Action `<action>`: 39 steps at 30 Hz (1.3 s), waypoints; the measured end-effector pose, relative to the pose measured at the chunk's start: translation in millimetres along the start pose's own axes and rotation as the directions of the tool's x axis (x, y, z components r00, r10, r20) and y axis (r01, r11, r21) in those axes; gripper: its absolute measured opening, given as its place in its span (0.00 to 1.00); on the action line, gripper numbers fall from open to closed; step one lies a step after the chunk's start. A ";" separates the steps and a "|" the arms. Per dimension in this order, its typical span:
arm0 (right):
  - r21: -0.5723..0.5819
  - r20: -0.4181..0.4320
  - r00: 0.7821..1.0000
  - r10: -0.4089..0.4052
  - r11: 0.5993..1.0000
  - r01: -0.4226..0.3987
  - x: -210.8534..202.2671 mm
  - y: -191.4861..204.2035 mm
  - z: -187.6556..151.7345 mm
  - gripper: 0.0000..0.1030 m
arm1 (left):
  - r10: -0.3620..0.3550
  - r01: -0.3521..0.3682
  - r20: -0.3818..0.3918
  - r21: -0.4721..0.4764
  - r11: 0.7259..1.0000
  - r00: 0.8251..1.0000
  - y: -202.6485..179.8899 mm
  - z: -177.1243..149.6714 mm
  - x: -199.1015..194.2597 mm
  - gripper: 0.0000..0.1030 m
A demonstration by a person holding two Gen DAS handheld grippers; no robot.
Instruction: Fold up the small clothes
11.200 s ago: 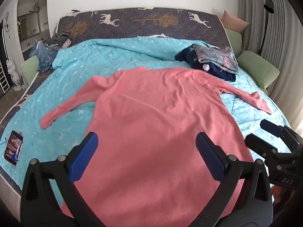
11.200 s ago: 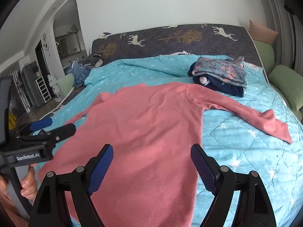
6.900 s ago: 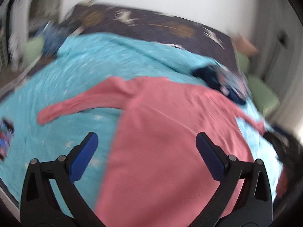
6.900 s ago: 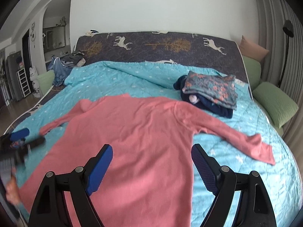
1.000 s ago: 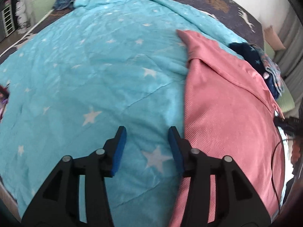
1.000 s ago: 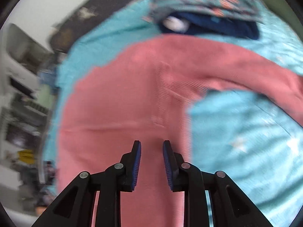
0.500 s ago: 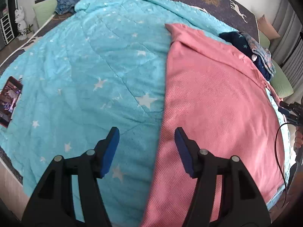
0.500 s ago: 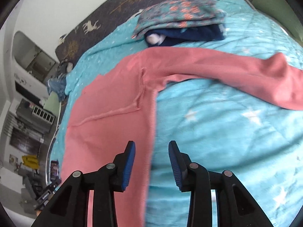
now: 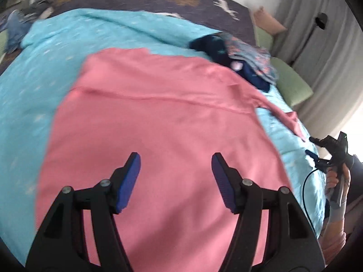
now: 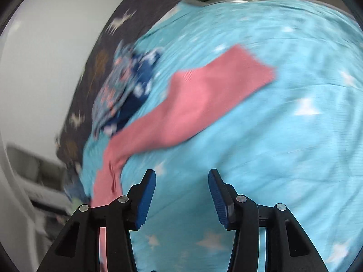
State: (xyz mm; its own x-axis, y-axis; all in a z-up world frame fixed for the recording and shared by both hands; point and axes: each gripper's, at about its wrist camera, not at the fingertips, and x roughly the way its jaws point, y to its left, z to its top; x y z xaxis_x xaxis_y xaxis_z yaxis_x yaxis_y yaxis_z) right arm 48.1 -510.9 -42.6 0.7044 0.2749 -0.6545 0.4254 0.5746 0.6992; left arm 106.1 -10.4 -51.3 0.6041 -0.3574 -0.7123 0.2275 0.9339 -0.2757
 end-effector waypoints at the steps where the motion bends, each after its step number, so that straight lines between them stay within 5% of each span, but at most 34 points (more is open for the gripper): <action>1: 0.035 0.025 0.999 -0.020 0.999 0.019 -6.5 -12.2 6.6 0.52 | 0.001 -0.001 0.000 0.017 1.000 1.000 -8.3 2.9 3.4 0.64; 5: 0.117 0.057 0.998 -0.032 0.993 0.025 -10.8 -41.5 29.4 0.56 | 0.002 0.000 -0.028 0.067 0.998 1.000 -39.1 13.1 21.0 0.64; 8: 0.198 0.077 0.997 0.029 0.979 -0.044 -1.8 -60.9 44.8 0.56 | -0.011 0.015 -0.057 0.072 0.997 0.998 -51.7 15.9 30.5 0.64; 15: 0.256 0.152 0.985 0.078 0.960 -0.115 27.4 -62.7 77.9 0.56 | 0.037 -0.029 -0.082 0.100 0.995 0.996 -55.0 22.7 39.6 0.64; 17: 0.241 0.166 0.985 0.050 0.966 -0.090 31.2 -59.0 85.3 0.30 | 0.031 -0.024 -0.086 0.075 0.997 0.996 -51.2 26.6 43.3 0.64; 18: 0.226 0.160 0.986 0.038 0.971 -0.075 30.1 -60.1 86.8 0.08 | 0.026 -0.020 -0.089 0.064 0.998 0.996 -49.4 28.8 45.8 0.64; 23: 0.150 0.173 0.984 0.040 0.986 -0.066 31.9 -43.0 89.3 0.04 | 0.012 -0.008 -0.089 0.050 0.999 0.996 -48.0 37.3 55.5 0.64; 27: -0.013 0.239 0.969 0.054 0.999 -0.053 9.8 5.7 86.1 0.04 | -0.005 0.008 -0.076 0.037 0.999 0.997 -45.7 45.0 60.9 0.64; 31: -0.196 0.275 0.945 0.179 0.972 -0.127 -5.0 87.3 81.8 0.04 | -0.023 0.023 -0.059 -0.005 1.000 0.998 -36.6 47.9 64.1 0.65; 35: -0.391 0.211 0.922 0.324 0.893 -0.225 6.2 187.5 60.7 0.05 | -0.024 0.021 -0.054 -0.053 0.998 0.998 -22.8 41.6 62.6 0.67; 39: -0.557 0.102 0.925 0.366 0.791 -0.251 48.0 279.1 12.1 0.06 | -0.004 0.001 -0.033 -0.093 0.996 0.999 -4.5 34.4 49.7 0.68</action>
State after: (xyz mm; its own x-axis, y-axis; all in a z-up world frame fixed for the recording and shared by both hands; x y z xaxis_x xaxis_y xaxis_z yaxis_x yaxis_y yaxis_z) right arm 207.5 -346.7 124.6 0.8654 0.3856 -0.3200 -0.1572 0.8153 0.5573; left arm 161.4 -32.2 -63.3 0.5774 -0.3614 -0.7321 0.1565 0.9291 -0.3352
